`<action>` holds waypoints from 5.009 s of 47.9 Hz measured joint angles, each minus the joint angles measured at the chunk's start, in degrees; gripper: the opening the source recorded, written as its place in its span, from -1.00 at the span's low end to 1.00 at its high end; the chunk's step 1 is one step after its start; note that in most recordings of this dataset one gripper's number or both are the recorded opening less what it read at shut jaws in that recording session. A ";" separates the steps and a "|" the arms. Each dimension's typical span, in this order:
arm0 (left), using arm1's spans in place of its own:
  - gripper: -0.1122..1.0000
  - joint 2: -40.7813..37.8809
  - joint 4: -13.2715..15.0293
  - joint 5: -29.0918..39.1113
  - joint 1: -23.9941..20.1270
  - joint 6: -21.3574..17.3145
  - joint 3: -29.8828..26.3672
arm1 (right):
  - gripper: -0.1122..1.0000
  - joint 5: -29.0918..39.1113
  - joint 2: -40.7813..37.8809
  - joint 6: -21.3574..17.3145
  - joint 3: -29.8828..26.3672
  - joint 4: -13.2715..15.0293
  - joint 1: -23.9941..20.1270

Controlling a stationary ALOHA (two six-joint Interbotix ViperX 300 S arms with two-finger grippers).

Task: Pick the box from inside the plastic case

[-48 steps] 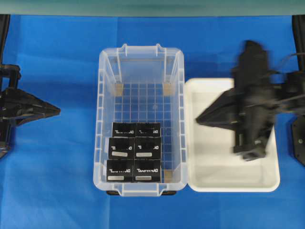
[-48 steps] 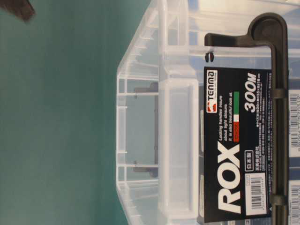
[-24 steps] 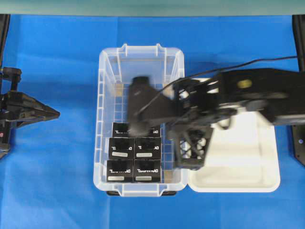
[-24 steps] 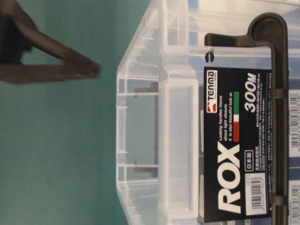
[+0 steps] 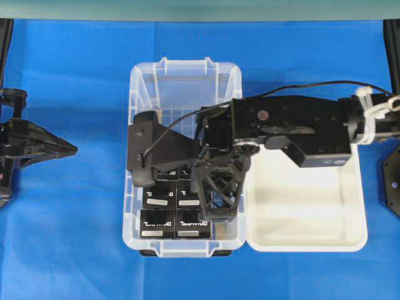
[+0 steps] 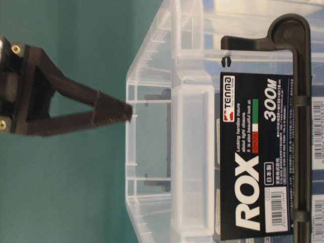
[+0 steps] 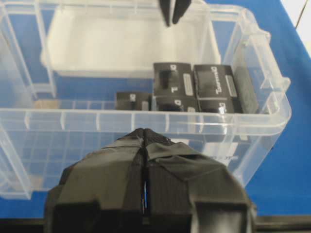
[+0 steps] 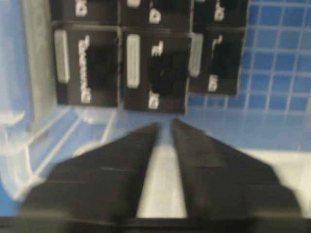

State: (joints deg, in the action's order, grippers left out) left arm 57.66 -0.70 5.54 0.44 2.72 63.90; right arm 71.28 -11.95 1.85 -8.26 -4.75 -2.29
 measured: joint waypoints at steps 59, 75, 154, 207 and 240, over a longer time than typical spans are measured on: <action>-0.92 1.14 -0.09 1.23 0.00 0.18 -0.88 | 0.99 -10.11 -4.66 2.46 5.63 -5.01 0.53; -0.92 1.49 -0.09 1.23 0.00 0.18 -0.88 | 0.99 -10.81 -5.63 2.64 5.98 -5.01 1.49; -0.92 1.67 0.00 1.32 0.00 0.18 -0.97 | 0.30 -12.92 -5.80 5.36 9.84 -4.83 1.49; -0.92 1.67 0.00 1.32 -0.09 0.18 -0.97 | 0.30 7.38 6.77 4.57 -3.34 -4.75 8.61; -0.92 1.67 0.00 1.32 -0.09 0.44 -1.05 | 0.30 7.12 25.49 6.94 21.36 2.81 17.23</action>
State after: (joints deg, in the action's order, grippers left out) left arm 59.33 -0.70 6.86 0.35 3.16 62.84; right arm 78.40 13.54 8.79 13.10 -1.93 14.94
